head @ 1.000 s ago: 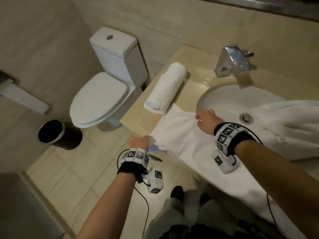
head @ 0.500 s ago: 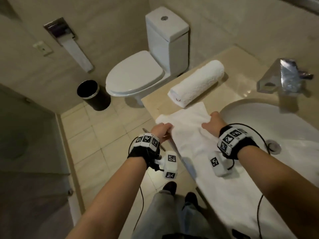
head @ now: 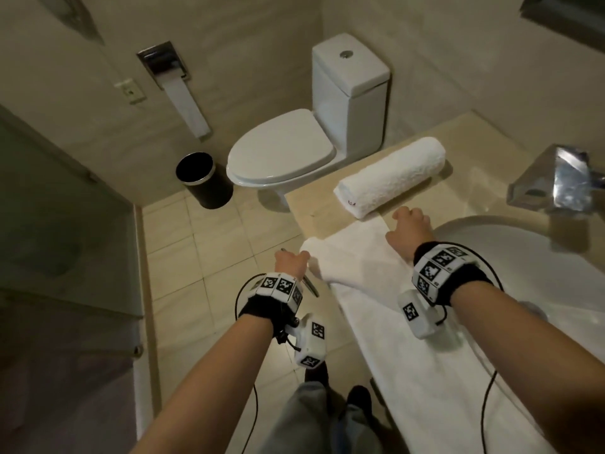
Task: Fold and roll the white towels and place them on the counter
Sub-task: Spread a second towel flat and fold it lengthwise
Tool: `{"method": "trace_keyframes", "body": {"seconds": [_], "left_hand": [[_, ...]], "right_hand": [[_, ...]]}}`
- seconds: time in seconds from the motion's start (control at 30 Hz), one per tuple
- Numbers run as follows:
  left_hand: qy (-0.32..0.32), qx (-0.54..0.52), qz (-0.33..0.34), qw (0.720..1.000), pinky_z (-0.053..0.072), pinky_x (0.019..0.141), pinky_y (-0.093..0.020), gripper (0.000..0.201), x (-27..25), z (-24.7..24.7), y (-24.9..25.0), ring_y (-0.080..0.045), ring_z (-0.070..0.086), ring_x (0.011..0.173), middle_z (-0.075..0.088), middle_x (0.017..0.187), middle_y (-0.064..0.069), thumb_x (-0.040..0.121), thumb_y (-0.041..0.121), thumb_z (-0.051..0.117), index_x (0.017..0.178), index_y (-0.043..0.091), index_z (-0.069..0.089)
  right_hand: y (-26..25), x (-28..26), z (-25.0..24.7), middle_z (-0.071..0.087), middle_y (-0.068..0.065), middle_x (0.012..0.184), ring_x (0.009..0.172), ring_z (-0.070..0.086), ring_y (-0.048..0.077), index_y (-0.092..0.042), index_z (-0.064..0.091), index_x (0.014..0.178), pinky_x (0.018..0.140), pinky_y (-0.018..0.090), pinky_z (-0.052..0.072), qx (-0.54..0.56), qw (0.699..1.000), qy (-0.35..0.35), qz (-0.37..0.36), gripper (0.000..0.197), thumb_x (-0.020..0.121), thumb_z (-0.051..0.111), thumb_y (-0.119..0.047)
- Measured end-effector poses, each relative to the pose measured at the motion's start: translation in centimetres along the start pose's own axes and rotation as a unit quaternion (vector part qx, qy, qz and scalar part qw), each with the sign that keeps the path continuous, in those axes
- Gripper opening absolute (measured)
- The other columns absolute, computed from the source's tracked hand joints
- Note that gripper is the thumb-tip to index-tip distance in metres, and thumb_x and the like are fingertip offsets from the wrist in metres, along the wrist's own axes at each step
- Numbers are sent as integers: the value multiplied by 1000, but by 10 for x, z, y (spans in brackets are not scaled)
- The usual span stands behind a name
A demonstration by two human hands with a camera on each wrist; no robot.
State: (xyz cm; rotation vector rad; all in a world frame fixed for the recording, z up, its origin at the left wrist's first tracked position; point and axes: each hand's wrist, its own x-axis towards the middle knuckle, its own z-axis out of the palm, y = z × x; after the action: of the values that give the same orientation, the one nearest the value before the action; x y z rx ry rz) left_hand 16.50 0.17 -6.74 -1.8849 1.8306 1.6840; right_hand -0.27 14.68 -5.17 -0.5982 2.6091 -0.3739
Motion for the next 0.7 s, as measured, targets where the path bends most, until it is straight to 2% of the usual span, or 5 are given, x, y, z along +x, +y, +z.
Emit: {"method": "trace_keyframes", "body": {"seconds": [0.13,0.27,0.43,0.6,0.7], "left_hand": [[-65,26,-74,995,53,82,-34,53,5,6,12,-28,62,99,62,114,-14,82,36,60,121,1,51],[-96,-35,-25,994,53,81,-32,11,6,10,16,-28,58,82,60,87,-17,85,-4,53,95,-5,57],[-195,-208,89,954,55,57,-18,49,-1,3,15,-19,59,78,62,87,-6,78,-28,35,110,4,55],[-119,-64,44,990,50,67,-30,36,22,2,5,-26,57,85,61,96,-14,74,-15,52,101,8,58],[-37,71,38,996,46,70,-29,52,28,2,3,-29,57,96,54,109,-12,71,-1,69,118,5,47]], "right_hand": [[-3,7,7,40,19,133,124,37,36,-4,42,125,102,44,37,-13,1000,-16,20,42,88,51,-21],[1,4,22,51,23,124,113,52,37,2,44,119,91,39,44,33,996,-81,3,36,89,53,-15],[-1,2,20,59,23,113,102,57,37,1,56,110,87,39,49,58,994,-84,-37,28,84,51,-8],[-2,7,15,52,22,121,109,53,39,-3,49,117,93,42,46,-7,999,-40,15,34,85,52,-16],[4,6,14,51,21,123,113,52,38,-2,47,115,93,41,46,5,998,-54,42,34,85,55,-15]]}}
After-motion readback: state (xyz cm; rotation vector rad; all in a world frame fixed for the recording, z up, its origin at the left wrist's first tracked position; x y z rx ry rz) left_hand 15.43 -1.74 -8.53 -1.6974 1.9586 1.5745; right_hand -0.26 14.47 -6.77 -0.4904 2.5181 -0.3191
